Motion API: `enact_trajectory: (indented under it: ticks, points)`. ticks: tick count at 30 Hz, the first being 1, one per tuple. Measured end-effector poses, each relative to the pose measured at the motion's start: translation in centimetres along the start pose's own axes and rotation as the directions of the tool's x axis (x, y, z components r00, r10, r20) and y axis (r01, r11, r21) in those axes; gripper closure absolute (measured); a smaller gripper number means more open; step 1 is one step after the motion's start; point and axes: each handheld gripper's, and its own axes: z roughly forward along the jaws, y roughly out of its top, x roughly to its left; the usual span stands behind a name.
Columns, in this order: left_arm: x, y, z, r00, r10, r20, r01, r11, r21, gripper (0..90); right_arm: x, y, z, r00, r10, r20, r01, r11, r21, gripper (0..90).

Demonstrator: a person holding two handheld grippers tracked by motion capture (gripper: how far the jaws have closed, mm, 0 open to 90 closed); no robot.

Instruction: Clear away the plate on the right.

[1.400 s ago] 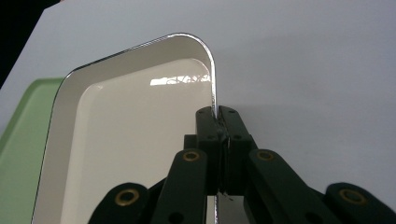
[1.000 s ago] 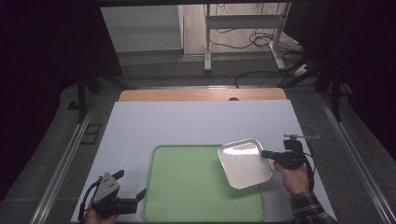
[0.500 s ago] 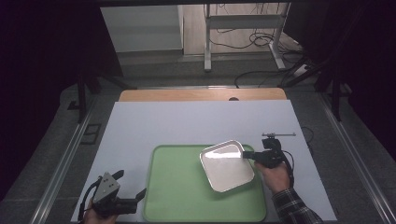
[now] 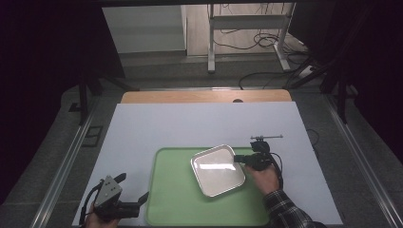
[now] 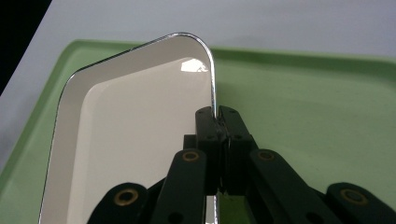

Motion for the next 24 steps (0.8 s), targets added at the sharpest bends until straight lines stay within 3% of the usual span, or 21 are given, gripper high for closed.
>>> enact_trajectory:
  ticks: [7,16,20,21,24]
  points:
    - [0.0,0.0,0.0,1.0000,0.002,0.002,-0.002,1.0000,-0.001,1.0,0.7,-0.1,1.5,0.9996,-0.004,0.027,0.004,1.000,0.003,88.2]
    - [-0.1,0.0,0.0,1.0000,0.004,0.003,-0.004,1.0000,-0.001,1.0,0.4,-0.1,2.1,0.9990,-0.003,0.045,0.003,1.000,0.002,87.6]
    - [-0.1,0.0,0.0,1.0000,0.004,0.003,-0.004,1.0000,-0.001,1.0,0.2,0.0,2.0,0.9994,-0.018,0.030,0.018,1.000,-0.002,77.2]
    - [-0.1,0.0,0.0,1.0000,0.004,0.004,-0.004,1.0000,-0.001,1.0,0.2,0.1,1.7,0.9980,-0.045,0.045,0.045,0.999,-0.008,71.0]
    - [0.0,0.0,-0.1,1.0000,0.003,0.003,-0.003,1.0000,-0.002,1.0,0.5,0.2,1.1,0.9952,-0.085,0.049,0.086,0.996,-0.021,66.1]
